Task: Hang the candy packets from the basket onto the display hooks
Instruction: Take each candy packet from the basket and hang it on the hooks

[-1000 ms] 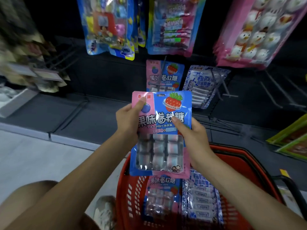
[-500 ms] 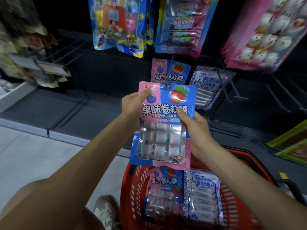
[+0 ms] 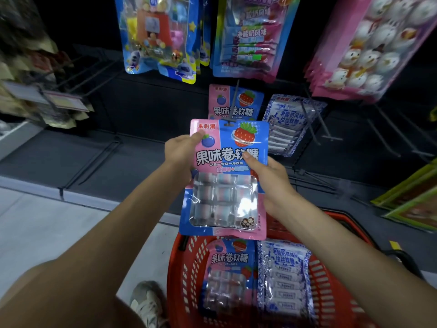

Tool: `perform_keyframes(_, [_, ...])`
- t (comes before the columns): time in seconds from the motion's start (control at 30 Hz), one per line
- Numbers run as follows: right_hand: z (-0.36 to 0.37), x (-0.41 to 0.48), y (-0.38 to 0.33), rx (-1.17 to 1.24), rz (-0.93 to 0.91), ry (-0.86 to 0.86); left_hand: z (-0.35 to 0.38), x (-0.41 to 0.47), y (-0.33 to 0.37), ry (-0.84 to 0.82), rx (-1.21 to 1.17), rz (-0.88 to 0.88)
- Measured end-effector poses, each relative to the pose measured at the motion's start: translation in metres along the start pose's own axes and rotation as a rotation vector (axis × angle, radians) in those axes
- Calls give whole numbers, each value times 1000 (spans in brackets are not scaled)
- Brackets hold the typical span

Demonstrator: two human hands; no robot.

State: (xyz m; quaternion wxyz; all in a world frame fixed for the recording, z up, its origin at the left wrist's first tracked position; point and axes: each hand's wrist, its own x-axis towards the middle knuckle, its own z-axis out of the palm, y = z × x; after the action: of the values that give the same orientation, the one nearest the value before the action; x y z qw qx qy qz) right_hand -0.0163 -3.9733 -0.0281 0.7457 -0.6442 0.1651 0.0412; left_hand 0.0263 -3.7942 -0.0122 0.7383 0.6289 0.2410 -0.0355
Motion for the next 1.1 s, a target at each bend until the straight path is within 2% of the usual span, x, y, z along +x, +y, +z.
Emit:
perform_keyframes(0.23, [1,8,-3,10,102,43,0,3,-3,26,14,-13])
perform_keyframes(0.4, [12,27,-11,-8,217,103,-3,16,-4,66,89,75])
perform_keyframes(0.5, [19,47,-14,6,258,138,-7,15,-3,5,145,60])
perform_keyframes(0.7, [29,88,-30,19,315,167,-15,22,5,-103,444,99])
perform_keyframes(0.77, [30,100,-37,-5,328,173,-16,26,11,-123,479,84])
perform_keyframes(0.9, [33,113,-54,-29,366,173,-10,43,12,-141,395,56])
perform_keyframes(1.1, [28,133,-55,-97,337,162,3,74,-2,-180,310,142])
